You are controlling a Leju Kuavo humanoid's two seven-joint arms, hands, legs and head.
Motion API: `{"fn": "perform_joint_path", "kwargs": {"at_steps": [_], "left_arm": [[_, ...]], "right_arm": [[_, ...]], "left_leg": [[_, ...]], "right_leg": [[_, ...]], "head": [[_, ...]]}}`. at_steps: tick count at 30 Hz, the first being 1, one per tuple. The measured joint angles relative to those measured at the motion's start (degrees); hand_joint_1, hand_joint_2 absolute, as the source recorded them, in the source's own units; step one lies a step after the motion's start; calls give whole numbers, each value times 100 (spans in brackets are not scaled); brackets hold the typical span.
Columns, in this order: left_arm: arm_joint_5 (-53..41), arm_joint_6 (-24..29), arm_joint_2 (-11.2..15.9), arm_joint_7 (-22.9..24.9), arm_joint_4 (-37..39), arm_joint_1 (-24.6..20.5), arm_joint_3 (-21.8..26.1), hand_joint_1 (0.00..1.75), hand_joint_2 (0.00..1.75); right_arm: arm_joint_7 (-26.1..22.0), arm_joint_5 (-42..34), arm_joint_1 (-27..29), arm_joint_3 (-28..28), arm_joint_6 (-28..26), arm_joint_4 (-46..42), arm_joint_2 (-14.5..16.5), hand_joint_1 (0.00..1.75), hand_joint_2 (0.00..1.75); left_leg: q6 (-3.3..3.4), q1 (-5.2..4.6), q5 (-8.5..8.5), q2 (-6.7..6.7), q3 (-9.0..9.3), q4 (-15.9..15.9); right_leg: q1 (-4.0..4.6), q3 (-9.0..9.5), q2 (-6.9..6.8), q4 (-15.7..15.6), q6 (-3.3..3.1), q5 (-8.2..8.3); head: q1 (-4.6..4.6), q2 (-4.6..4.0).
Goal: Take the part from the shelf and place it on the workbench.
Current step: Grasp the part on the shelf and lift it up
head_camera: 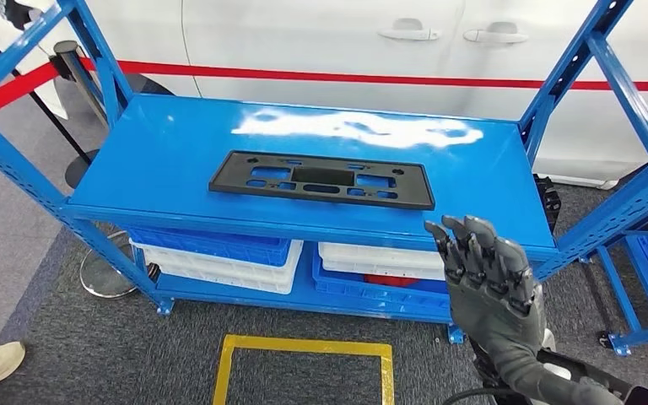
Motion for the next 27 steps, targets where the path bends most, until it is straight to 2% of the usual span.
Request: {"fn": "perform_joint_path", "kwargs": {"at_steps": [2, 3, 4, 5, 6, 7, 8, 10, 12, 14, 15, 17, 18, 19, 20, 22, 23, 24, 27], "left_arm": [[-1, 1, 2, -8, 0, -2, 0, 0, 0], [-3, 1, 4, -11, 0, 0, 0, 0, 0], [-6, 1, 5, -15, 0, 3, 0, 0, 0], [-9, 1, 5, -17, 0, 6, 0, 0, 0], [-12, 1, 5, -18, 0, 10, 0, 0, 0], [-14, 1, 4, -18, 1, 9, 0, 0, 0], [-15, 1, 4, -19, 1, 1, 0, 0, 0], [-17, 1, 3, -25, 2, -12, 0, 0, 0], [-18, -1, 3, -32, 2, -23, 0, 0, 0], [-18, -4, 3, -38, 2, -34, -1, 0, 0], [-18, -5, 3, -39, 2, -37, -1, 0, 0], [-18, -5, 4, -39, 2, -39, 0, 0, 0], [-18, -5, 4, -38, 2, -37, -1, 0, 0], [-18, -5, 4, -36, 2, -31, -1, 0, 0], [-18, -5, 4, -35, 2, -25, -1, 0, 0], [-15, -5, 6, -33, 2, -14, -1, 0, 0], [-10, -5, 8, -33, 3, -12, 0, 0, 0], [-5, -5, 9, -33, 3, -16, 0, 0, 0], [-1, -8, 5, -62, 4, -38, 0, 0, 0]], "right_arm": [[-2, 48, 27, 2, -68, 26, 1, 0, 0], [-1, 72, 44, 7, -118, 49, 2, 0, 0], [-1, 91, 56, 15, -170, 74, 0, 0, 0], [-1, 111, 62, 28, -223, 101, -1, 0, 0], [-1, 130, 64, 48, -268, 130, -4, 0, 0], [1, 148, 63, 72, -303, 164, -7, 0, 0], [5, 166, 62, 98, -329, 198, -8, 0, 0], [14, 186, 59, 149, -361, 276, -15, 0, 0], [38, 207, 43, 206, -386, 368, -28, 0, 0], [102, 246, -17, 293, -436, 498, -34, 0, 0], [161, 273, -62, 348, -466, 577, -34, 0, 0], [285, 317, -154, 479, -531, 763, -33, 0, 0], [326, 330, -185, 546, -556, 852, -33, 0, 0], [344, 337, -211, 609, -574, 930, -33, 0, 0], [353, 340, -235, 662, -581, 990, -33, 0, 0], [397, 335, -306, 748, -583, 1093, -33, 0, 0], [453, 323, -364, 799, -588, 1157, -33, 0, 0], [526, 310, -437, 864, -599, 1239, -32, 0, 0], [671, 315, -660, 1106, -665, 1568, -19, 0, 0]], "left_leg": [[37, -7, -50, 1, 56, -7], [41, -10, -80, -3, 92, -6], [37, -12, -114, -9, 137, -6], [26, -12, -152, -16, 193, -6], [9, -12, -196, -21, 246, -8], [-17, -21, -239, -24, 290, -5], [-46, -27, -274, -27, 314, -1], [-108, -36, -312, -27, 324, -12], [-166, -36, -344, -21, 347, -33], [-219, -37, -489, -16, 263, 211], [-239, -28, -624, -16, 112, 509], [-270, -21, -886, -15, -343, 1272], [-280, -18, -904, -15, -527, 1523], [-284, -16, -802, -15, -621, 1575], [-279, -14, -583, -14, -606, 1402], [-242, -16, -72, -15, -363, 682], [-217, -28, 72, -17, -236, 363], [-190, -41, 121, -18, -164, 175], [-118, -44, 78, -24, -131, 56]], "right_leg": [[-14, -487, -9, 765, 24, -217], [-20, -668, -12, 982, 30, -199], [-23, -742, -15, 976, 27, -63], [-22, -698, -18, 744, 14, 180], [-19, -576, -22, 356, -8, 463], [-3, -440, -26, -9, -33, 663], [12, -326, -28, -305, -59, 773], [45, -250, -21, -507, -99, 751], [22, -213, -6, -570, -141, 729], [-12, -136, -8, -632, -198, 709], [-17, -100, -16, -648, -224, 692], [-10, -51, -22, -649, -261, 646], [-6, -22, -21, -646, -267, 618], [-4, 15, -18, -642, -268, 587], [-3, 63, -13, -636, -263, 551], [-1, 165, -6, -629, -239, 470], [8, 195, 0, -620, -217, 435], [14, 203, 5, -615, -192, 413], [27, 197, 8, -627, -114, 383]], "head": [[1, 0], [0, 0], [1, 0], [1, 0], [2, 0], [1, 0], [-1, 0], [-8, 0], [-10, 0], [-14, 0], [-16, 0], [-17, 0], [-17, 0], [-17, 0], [-17, 0], [-15, 0], [-15, 0], [-13, 0], [-12, 0]]}}
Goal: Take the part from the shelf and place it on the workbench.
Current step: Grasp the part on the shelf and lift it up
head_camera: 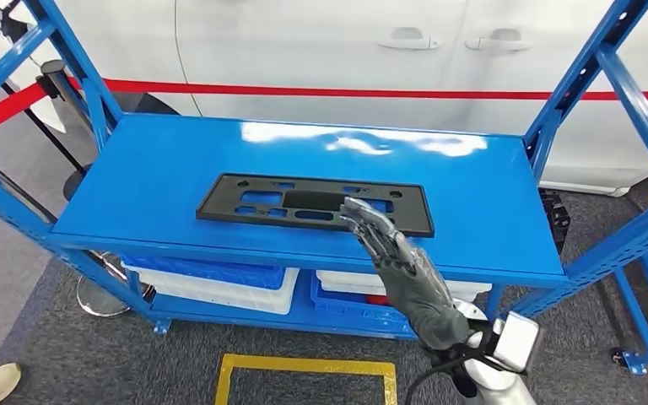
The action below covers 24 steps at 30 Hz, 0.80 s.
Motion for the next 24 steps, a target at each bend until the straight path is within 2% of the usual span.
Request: {"fn": "perform_joint_path", "kwargs": {"at_steps": [2, 3, 5, 6, 7, 8, 10, 11, 12, 15, 17, 19, 21, 22, 23, 24], "left_arm": [[-4, -3, -10, -46, 0, 6, 0, 0, 0], [-6, -5, -16, -66, 0, 9, 0, 0, 0], [-9, -7, -22, -96, 0, 20, 0, 0, 0], [-10, -9, -24, -113, 0, 26, -1, 0, 0], [-11, -12, -26, -128, 0, 34, -1, 0, 0], [-13, -14, -27, -138, 0, 41, -2, 0, 0], [-15, -16, -33, -145, 0, 44, -4, 0, 0], [-15, -16, -36, -145, 0, 39, -8, 0, 0], [-14, -17, -39, -145, 0, 34, -13, 0, 0], [-3, -17, -40, -143, 0, 24, -30, 0, 0], [0, -18, -45, -144, 0, 19, -34, 0, 0], [1, -20, -48, -145, 0, 13, -36, 0, 0], [1, -18, -48, -145, 0, 12, -37, 0, 0], [1, -10, -48, -145, 0, 16, -38, 0, 0], [0, 2, -48, -145, 0, 22, -40, 0, 0], [0, 13, -45, -145, 0, 26, -42, 0, 0]], "right_arm": [[-34, 63, -119, 159, -50, 254, 24, 0, 0], [-69, 99, -165, 233, -75, 384, 39, 0, 0], [-111, 147, -228, 368, -103, 633, 65, 0, 0], [-108, 160, -272, 439, -105, 767, 82, 0, 0], [-82, 166, -344, 514, -102, 909, 109, 0, 0], [-47, 163, -443, 594, -97, 1058, 150, 0, 0], [14, 152, -671, 738, -94, 1334, 258, 0, 0], [38, 158, -781, 801, -101, 1454, 316, 0, 0], [57, 178, -887, 862, -122, 1567, 372, 0, 0], [94, 282, -1191, 1054, -230, 1877, 569, 0, 0], [107, 347, -1393, 1181, -294, 2048, 725, 0, 0], [125, 401, -1567, 1294, -350, 2203, 852, 0, 0], [172, 485, -1687, 1404, -454, 2344, 930, 0, 0], [202, 558, -1738, 1465, -538, 2406, 958, 0, 0], [237, 641, -1792, 1527, -633, 2459, 987, 0, 0], [264, 729, -1849, 1584, -727, 2505, 1014, 0, 44]], "left_leg": [[47, 36, -2, 4, 61, -65], [73, 51, -7, 8, 94, -91], [113, 50, -39, 10, 131, -102], [118, 49, -58, 7, 149, -101], [115, 49, -82, 5, 177, -99], [104, 49, -109, 3, 214, -96], [66, 50, -178, 1, 290, -83], [37, 40, -214, -3, 310, -65], [4, 33, -239, -7, 313, -56], [-108, 28, -277, -3, 315, -70], [-172, 41, -378, 5, 288, 67], [-216, 51, -643, 7, 4, 646], [-243, 51, -877, 7, -441, 1391], [-245, 51, -849, 8, -575, 1551], [-239, 51, -710, 7, -607, 1499], [-223, 49, -478, 7, -531, 1236]], "right_leg": [[1, -57, -13, 165, 56, -110], [-4, -183, -19, 419, 80, -231], [-23, -624, -28, 1181, 111, -507], [-34, -834, -28, 1491, 123, -562], [-45, -960, -30, 1614, 131, -502], [-55, -973, -33, 1516, 133, -327], [-67, -735, -44, 830, 109, 169], [-60, -597, -48, 483, 90, 321], [-52, -507, -49, 251, 66, 389], [-33, -467, -20, 111, -21, 341], [-44, -408, -11, 56, -94, 327], [-46, -344, -27, 26, -153, 300], [-28, -310, -40, 28, -190, 265], [-18, -287, -37, 29, -200, 246], [-10, -257, -27, 31, -204, 224], [-3, -218, -14, 32, -201, 200]], "head": [[13, 0], [20, 0], [31, 0], [32, 0], [32, 0], [32, 0], [32, -1], [33, -1], [29, 0], [22, 0], [17, 0], [11, 0], [9, 0], [9, 0], [8, 0], [9, 0]]}}
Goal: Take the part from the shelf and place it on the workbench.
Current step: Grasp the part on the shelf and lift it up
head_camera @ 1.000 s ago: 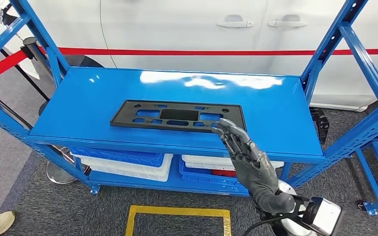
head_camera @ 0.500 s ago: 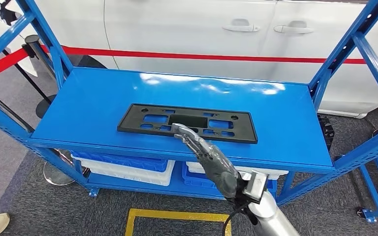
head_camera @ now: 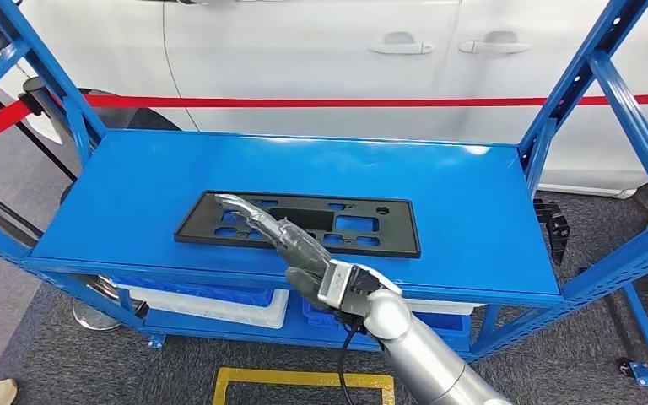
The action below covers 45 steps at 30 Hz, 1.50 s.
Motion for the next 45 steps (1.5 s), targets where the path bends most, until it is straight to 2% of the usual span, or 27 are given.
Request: {"fn": "perform_joint_path", "kwargs": {"at_steps": [1, 3, 5, 8, 10, 12, 13, 14, 15, 16, 18, 19, 23, 25, 27, 28, 29, 30, 32, 34, 37, 39, 40, 42, 43, 44, 45], "left_arm": [[0, 10, 4, 0, 0, 2, -2, 0, 0], [-1, 21, 19, 0, 1, 2, -3, 0, 0], [-7, 25, 28, -1, 2, -8, -8, 0, 0], [-6, 27, 26, 1, 2, -19, -30, 0, 0], [2, 37, 23, 2, 2, -25, -39, 0, 0], [5, 48, 22, 2, 2, -34, -39, 0, 0], [5, 50, 22, 3, 2, -35, -39, 0, 0], [5, 53, 22, 5, 2, -34, -39, 0, 0], [4, 55, 21, 9, 2, -33, -40, 0, 0], [2, 56, 17, 13, 2, -32, -41, 0, 0], [-15, 57, 7, 16, 2, -34, -46, 0, 0], [-28, 57, 4, 15, 2, -37, -50, 0, 0], [-81, 45, 2, 10, 2, -25, -81, 0, 0], [-113, 33, 4, 12, 2, -19, -96, 0, 0], [-134, 29, 8, 17, 2, -17, -117, 0, 0], [-143, 29, 10, 22, 2, -14, -132, 0, 0], [-153, 29, 12, 27, 2, -8, -149, 0, 0], [-163, 29, 14, 33, 2, -2, -166, 0, 0], [-185, 29, 25, 40, 2, 0, -192, 0, 0], [-195, 29, 38, 45, 2, -14, -216, 0, 0], [-196, 29, 45, 58, 2, -28, -239, 0, 0], [-196, 30, 46, 74, 2, -27, -243, 0, 0], [-196, 32, 45, 81, 2, -29, -244, 0, 0], [-196, 40, 46, 90, 2, -31, -246, 0, 0], [-195, 45, 48, 93, 2, -31, -246, 0, 0], [-193, 51, 49, 95, 2, -30, -247, 0, 0], [-192, 55, 51, 96, 2, -27, -247, 0, 0]], "right_arm": [[20, 82, -58, 50, -79, 37, 24, 0, 87], [43, 225, -156, 133, -210, 98, 60, 0, 175], [84, 461, -226, 220, -400, 160, 79, 0, 175], [221, 1102, -344, 367, -918, 265, 116, 0, 175], [342, 1650, -434, 478, -1351, 375, 140, 0, 175], [439, 2057, -478, 596, -1645, 519, 151, 0, 175], [484, 2209, -482, 647, -1744, 590, 152, 0, 175], [536, 2364, -487, 692, -1845, 661, 156, 0, 175], [603, 2561, -498, 732, -1977, 739, 162, 0, 175], [686, 2798, -516, 768, -2142, 832, 171, 0, 175], [840, 3332, -559, 831, -2552, 1100, 197, 0, 175], [902, 3580, -576, 852, -2769, 1278, 211, 0, 175], [1097, 4324, -601, 873, -3515, 2147, 242, 0, 175], [1230, 4600, -613, 872, -3769, 2466, 258, 0, 175], [1385, 4856, -612, 872, -3943, 2779, 264, 0, 175], [1456, 4959, -602, 872, -3996, 2926, 264, 0, 175], [1524, 5048, -590, 871, -4035, 3058, 263, 0, 175], [1594, 5136, -580, 870, -4076, 3162, 263, 0, 175], [1783, 5374, -575, 870, -4199, 3337, 269, 0, 175], [1984, 5648, -582, 870, -4338, 3493, 291, 0, 175], [2182, 5909, -586, 863, -4459, 3679, 345, 0, 175], [2270, 6001, -596, 843, -4509, 3758, 371, 0, 175], [2303, 6037, -600, 831, -4532, 3793, 379, 0, 175], [2397, 6125, -600, 815, -4610, 3862, 386, 0, 175], [2472, 6195, -594, 807, -4684, 3893, 388, 0, 175], [2561, 6274, -586, 798, -4771, 3917, 389, 0, 175], [2657, 6361, -578, 787, -4870, 3939, 389, 0, 175]], "left_leg": [[28, -4, 261, 0, 141, -403], [91, -35, 541, -2, 397, -1034], [147, -65, 540, -8, 470, -1219], [229, -22, 544, -5, 515, -1311], [273, 2, 547, 7, 555, -1353], [299, 2, 532, 7, 561, -1351], [302, 1, 523, 3, 566, -1347], [302, 1, 510, -3, 577, -1342], [294, 1, 494, -9, 595, -1333], [281, 1, 473, -14, 617, -1323], [240, -13, 430, -21, 638, -1292], [213, -20, 418, -21, 636, -1283], [88, -7, 353, -14, 620, -1238], [42, 3, 105, -11, 437, -826], [4, 8, -213, -11, 87, -106], [-9, 9, -279, -10, -49, 153], [-17, 11, -243, -10, -107, 239], [-16, 13, -98, -10, -55, 97], [6, 16, 288, -10, 266, -607], [59, -5, 460, -17, 516, -1151], [154, -24, 457, -22, 557, -1264], [222, 0, 477, -13, 590, -1313], [256, 13, 484, -6, 605, -1334], [297, 8, 479, -1, 611, -1336], [304, 5, 476, -1, 613, -1335], [306, 4, 472, -3, 619, -1334], [305, 4, 466, -7, 628, -1331]], "right_leg": [[4, 38, 11, -1, 8, -28], [28, 73, 21, 7, 42, -72], [42, 60, 17, 4, 84, -83], [49, 37, 7, 87, 165, -172], [38, -195, -6, 575, 215, -434], [15, -604, -12, 1307, 245, -709], [3, -749, -14, 1527, 253, -730], [-7, -798, -15, 1545, 255, -640], [-14, -732, -17, 1340, 249, -448], [-18, -578, -19, 972, 234, -205], [-2, -276, -27, 297, 191, 80], [11, -203, -26, 120, 172, 116], [15, -153, -10, -10, 79, 113], [-8, -123, -19, -47, 34, 123], [1, -114, -28, -44, 8, 111], [6, -111, -29, -39, 1, 104], [9, -108, -25, -31, -3, 94], [9, -102, -18, -22, -2, 83], [11, -79, -1, -4, 22, 52], [26, -83, 7, 13, 68, 32], [36, -97, 7, 11, 146, 30], [34, -153, -1, 173, 201, -92], [30, -258, -6, 409, 226, -231], [11, -613, -12, 1134, 254, -567], [1, -777, -14, 1445, 262, -663], [-5, -865, -15, 1593, 265, -658], [-8, -847, -15, 1526, 260, -548]], "head": [[1, 0], [3, 0], [4, 0], [9, 0], [14, 0], [15, 0], [15, 0], [15, 0], [15, 0], [16, 0], [14, 0], [11, 0], [9, 0], [5, 0], [4, 0], [4, 0], [4, 0], [3, 0], [4, 0], [6, 0], [11, 0], [13, 0], [13, 0], [14, 0], [14, 0], [14, 0], [14, 0]]}}
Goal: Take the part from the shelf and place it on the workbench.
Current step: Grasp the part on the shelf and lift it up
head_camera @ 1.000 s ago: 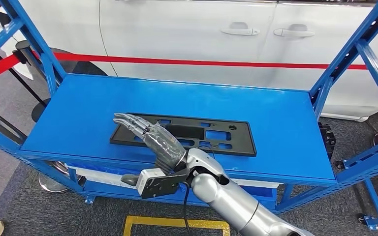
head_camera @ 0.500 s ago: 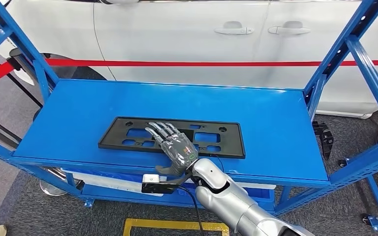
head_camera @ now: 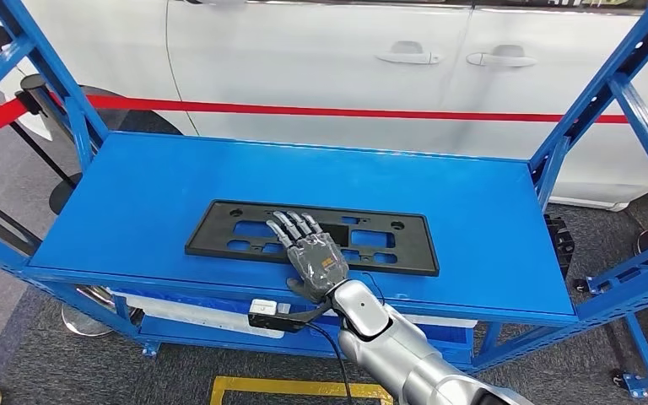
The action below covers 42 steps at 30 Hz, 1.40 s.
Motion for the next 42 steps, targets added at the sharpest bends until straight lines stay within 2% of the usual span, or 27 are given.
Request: {"fn": "perform_joint_path", "kwargs": {"at_steps": [2, 3, 4, 5, 9, 11, 13, 14, 15, 16, 17, 19, 20, 22, 24, 26, 28, 29, 30, 31, 33, 35, 36, 39, 40, 42], "left_arm": [[1, 11, -1, -1, 0, 7, -3, 0, 0], [1, 16, -2, -2, 0, 8, -9, 0, 0], [1, 21, -4, -5, 0, 8, -17, 0, 0], [0, 26, -5, -10, 0, 8, -26, 0, 0], [-7, 36, -7, -47, 0, 21, -49, 0, 0], [-11, 38, -8, -69, 0, 31, -67, 0, 0], [-13, 41, -8, -80, 0, 33, -83, 0, 0], [-13, 45, -8, -80, 0, 35, -89, 0, 0], [-13, 50, -8, -79, 0, 39, -95, 0, 0], [-13, 55, -5, -78, 0, 42, -101, 0, 0], [-13, 62, -2, -76, 0, 41, -108, 0, 0], [-12, 72, 12, -68, 0, 32, -119, 0, 0], [-10, 74, 16, -61, 0, 23, -122, 0, 0], [-6, 74, 22, -42, 0, 11, -126, 0, 0], [-4, 72, 26, -23, 0, 4, -128, 0, 0], [-4, 70, 27, -15, 0, 2, -129, 0, 0], [-3, 63, 28, -11, 0, 1, -129, 0, 0], [-1, 59, 30, -11, 0, 1, -129, 0, 0], [1, 52, 32, -11, 0, 2, -129, 0, 0], [2, 46, 33, -11, 0, 2, -129, 0, 0], [3, 37, 34, -17, 0, -1, -129, 0, 0], [6, 30, 34, -27, 0, -11, -129, 0, 0], [9, 24, 36, -35, 0, -15, -129, 0, 0], [19, -25, 42, -111, 0, -17, -129, 0, 0], [23, -51, 45, -158, 0, -17, -129, 0, 0], [33, -101, 57, -246, 0, -16, -129, 0, 0]], "right_arm": [[140, 135, 12, -19, -161, 29, -1, 0, 175], [183, 184, 13, -26, -216, 40, 1, 0, 175], [219, 234, 15, -33, -248, 45, 4, 0, 175], [269, 314, 23, -43, -275, 46, 8, 0, 175], [634, 1057, 130, -212, -341, -84, 14, 0, 175], [765, 1429, 177, -358, -349, -201, 14, 0, 175], [893, 1668, 222, -489, -352, -283, 9, 0, 175], [973, 1754, 248, -537, -352, -314, 3, 40, 175], [1061, 1817, 269, -573, -352, -344, -6, 84, 175], [1141, 1858, 280, -592, -353, -374, -15, 127, 175], [1210, 1883, 282, -600, -353, -405, -25, 171, 175], [1286, 1905, 273, -603, -354, -448, -42, 175, 175], [1300, 1911, 270, -602, -354, -458, -48, 175, 175], [1313, 1917, 267, -586, -354, -464, -58, 175, 175], [1348, 1919, 264, -560, -354, -479, -64, 174, 175], [1381, 1919, 252, -534, -354, -493, -76, 174, 175], [1394, 1919, 253, -501, -354, -495, -96, 175, 175], [1397, 1919, 261, -481, -354, -495, -107, 175, 175], [1398, 1919, 267, -461, -354, -493, -115, 174, 175], [1399, 1919, 266, -443, -354, -492, -120, 174, 175], [1395, 1919, 240, -416, -354, -491, -123, 174, 175], [1377, 1920, 195, -392, -363, -491, -117, 175, 175], [1361, 1921, 180, -384, -369, -490, -112, 175, 175], [1288, 1921, 162, -376, -377, -477, -81, 174, 175], [1270, 1921, 154, -376, -377, -470, -67, 174, 175], [1260, 1922, 142, -376, -377, -454, -48, 173, 175]], "left_leg": [[-21, -1, -21, -9, 25, 13], [-42, -13, -37, -12, 27, 29], [-65, -22, -49, -13, 25, 40], [-92, -31, -58, -12, 21, 45], [-217, -17, -125, -5, 21, 85], [-272, -6, -396, -2, -169, 519], [-314, 0, -734, -2, -519, 1261], [-327, 2, -802, -1, -650, 1526], [-332, 2, -757, -1, -692, 1593], [-329, 2, -605, 0, -626, 1434], [-318, 2, -385, 1, -465, 1081], [-269, -11, -89, -2, -118, 340], [-237, -22, -37, -5, -23, 129], [-172, -46, -42, -12, 3, 34], [-104, -22, -14, -4, 16, 1], [-38, 3, 11, 8, 33, -39], [-9, -2, 12, 12, 25, -37], [-6, -4, 11, 12, 22, -33], [-6, -5, 8, 9, 21, -28], [-9, -5, 3, 5, 22, -20], [-32, -5, -20, -4, 34, 3], [-82, -25, -48, -13, 25, 39], [-111, -33, -56, -15, 20, 46], [-208, -26, -95, -12, 18, 84], [-240, -22, -180, -8, -21, 214], [-288, -12, -510, 1, -255, 790]], "right_leg": [[4, 317, -2, -681, -40, 405], [17, 496, -4, -1058, -65, 549], [27, 623, -4, -1333, -87, 635], [38, 682, -2, -1470, -103, 652], [33, 723, 8, -1561, -195, 666], [7, 751, -1, -1606, -242, 686], [12, 751, -7, -1605, -262, 681], [15, 751, -7, -1600, -266, 678], [17, 752, -4, -1592, -268, 672], [17, 754, 3, -1582, -265, 665], [17, 760, 12, -1569, -257, 654], [29, 760, 26, -1543, -224, 631], [39, 752, 28, -1535, -201, 628], [50, 736, 28, -1537, -154, 638], [48, 723, 22, -1500, -93, 596], [41, 566, 12, -1136, -38, 354], [21, 216, 5, -398, -6, 2], [10, 60, 3, -87, 5, -95], [-1, -16, 2, 53, 11, -87], [-10, 16, 0, -30, 10, 29], [-24, 340, -2, -719, -17, 414], [-10, 632, -1, -1334, -57, 615], [2, 687, 2, -1459, -77, 624], [8, 711, 8, -1509, -156, 630], [-3, 726, 4, -1530, -189, 639], [-18, 749, -11, -1555, -235, 647]], "head": [[0, 0], [0, 0], [-1, 0], [-3, 0], [-7, 0], [-10, 0], [-12, 0], [-11, 0], [-11, 0], [-11, 0], [-12, 0], [-11, 0], [-9, 0], [-7, 0], [-5, 0], [-2, 0], [0, 0], [0, 0], [0, 0], [0, 0], [1, 0], [-3, 0], [-5, 0], [-9, 0], [-11, 0], [-17, 0]]}}
